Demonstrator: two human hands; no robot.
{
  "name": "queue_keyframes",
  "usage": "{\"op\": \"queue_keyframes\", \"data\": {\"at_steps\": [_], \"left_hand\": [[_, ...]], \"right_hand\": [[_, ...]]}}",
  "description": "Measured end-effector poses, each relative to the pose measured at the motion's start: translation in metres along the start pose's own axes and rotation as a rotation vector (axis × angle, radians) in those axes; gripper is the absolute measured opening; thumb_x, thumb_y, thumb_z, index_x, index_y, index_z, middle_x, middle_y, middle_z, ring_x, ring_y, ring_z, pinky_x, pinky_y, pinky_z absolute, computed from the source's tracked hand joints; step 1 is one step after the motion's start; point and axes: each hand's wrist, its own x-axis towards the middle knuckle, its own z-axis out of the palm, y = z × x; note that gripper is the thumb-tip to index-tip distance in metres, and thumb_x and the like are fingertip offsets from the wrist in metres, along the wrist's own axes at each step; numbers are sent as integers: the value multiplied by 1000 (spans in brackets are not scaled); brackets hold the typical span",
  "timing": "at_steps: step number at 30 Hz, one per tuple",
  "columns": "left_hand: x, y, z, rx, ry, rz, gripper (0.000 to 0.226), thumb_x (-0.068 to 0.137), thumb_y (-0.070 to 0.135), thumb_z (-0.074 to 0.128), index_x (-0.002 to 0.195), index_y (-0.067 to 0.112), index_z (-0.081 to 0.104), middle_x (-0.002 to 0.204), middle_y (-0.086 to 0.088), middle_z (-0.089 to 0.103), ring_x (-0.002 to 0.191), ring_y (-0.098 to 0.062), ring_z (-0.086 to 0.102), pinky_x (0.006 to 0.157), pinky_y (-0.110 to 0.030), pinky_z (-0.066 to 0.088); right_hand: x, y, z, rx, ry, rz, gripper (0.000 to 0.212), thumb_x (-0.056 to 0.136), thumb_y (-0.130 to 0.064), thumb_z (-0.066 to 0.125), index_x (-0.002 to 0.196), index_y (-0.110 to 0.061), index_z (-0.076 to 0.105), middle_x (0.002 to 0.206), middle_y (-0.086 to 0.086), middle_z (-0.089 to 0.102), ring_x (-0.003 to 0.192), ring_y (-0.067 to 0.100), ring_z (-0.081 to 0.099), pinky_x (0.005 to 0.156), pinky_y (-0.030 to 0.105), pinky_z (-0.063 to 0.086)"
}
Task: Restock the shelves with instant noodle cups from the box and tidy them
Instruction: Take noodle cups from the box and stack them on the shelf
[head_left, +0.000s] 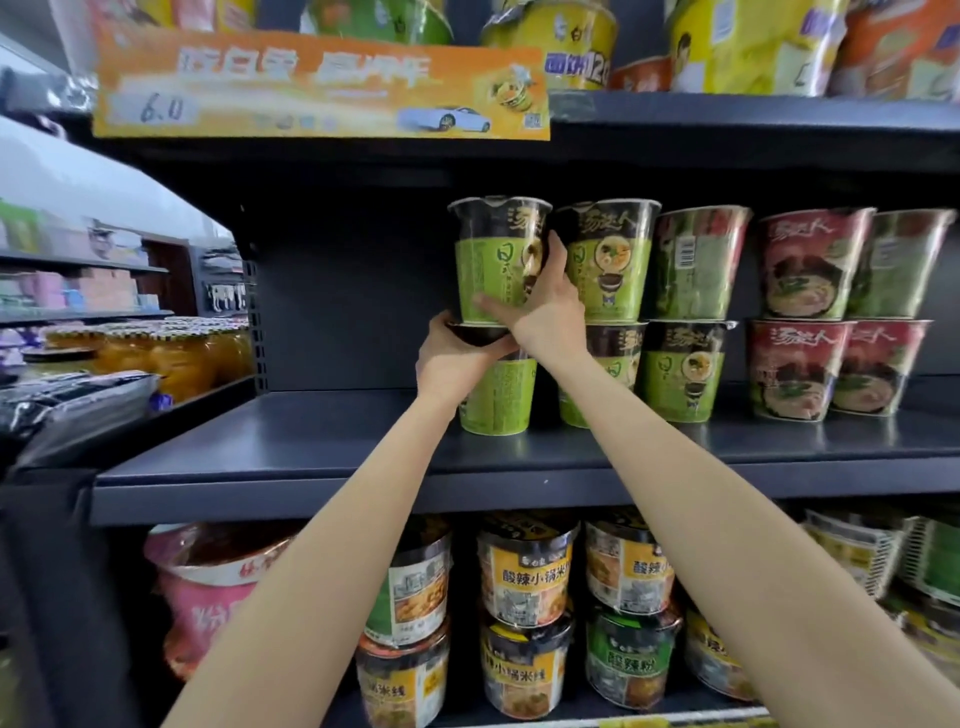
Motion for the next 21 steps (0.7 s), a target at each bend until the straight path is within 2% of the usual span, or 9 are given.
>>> {"op": "queue_keyframes", "data": {"at_steps": [3,6,8,10,13,15,18,21], "left_hand": [[-3,-2,2,-24,-40,-4,119,46,59,78,145,17,26,133,-4,55,120,-22,54,97,-42,48],[-10,0,-1,-15,-77,8,124,53,55,80,150,23,9,147,-7,37,134,-26,37,106,-44,39],[-15,3,-4,70,-14,73,113,67,45,79,150,23,6,152,-9,26,141,-29,21,111,-46,30],[-28,9,-8,124,104,176,94,77,37,71,150,19,14,151,-7,26,140,-27,16,110,-41,26],[-63,21,-8,87,256,439,62,82,35,60,138,19,40,136,1,45,126,-13,32,101,-20,30],[-90,28,1,37,314,603,44,83,31,56,124,18,52,118,6,56,113,-11,45,92,-10,32],[-131,37,29,-18,278,792,24,88,22,50,107,12,61,92,13,60,90,-14,57,81,-19,44],[-177,36,76,1,146,945,20,91,16,49,94,6,66,80,6,61,69,-14,56,65,-27,47]], "right_hand": [[-2,2,1,-54,26,-28,108,76,-50,73,151,-17,4,133,15,51,116,34,55,92,44,49],[-7,4,-1,-67,8,-75,103,80,-48,70,151,-10,6,139,15,45,123,32,49,95,39,42],[-13,6,-7,-60,28,-104,95,82,-45,68,150,-10,12,140,13,44,122,29,50,93,37,43],[-23,11,-16,-36,83,-149,82,86,-41,66,148,-14,20,137,9,48,116,25,54,89,38,46],[-47,24,-34,13,178,-285,56,90,-33,61,138,-15,38,126,1,56,109,16,57,86,35,49],[-64,38,-51,15,236,-372,41,91,-29,59,129,-16,49,113,-3,62,102,11,58,87,32,46],[-96,66,-88,-84,349,-471,25,91,-23,57,115,-14,60,97,-5,66,91,9,58,86,25,39],[-145,107,-140,-172,443,-544,16,91,-16,57,100,-7,68,87,0,69,84,13,59,80,28,43]]}}
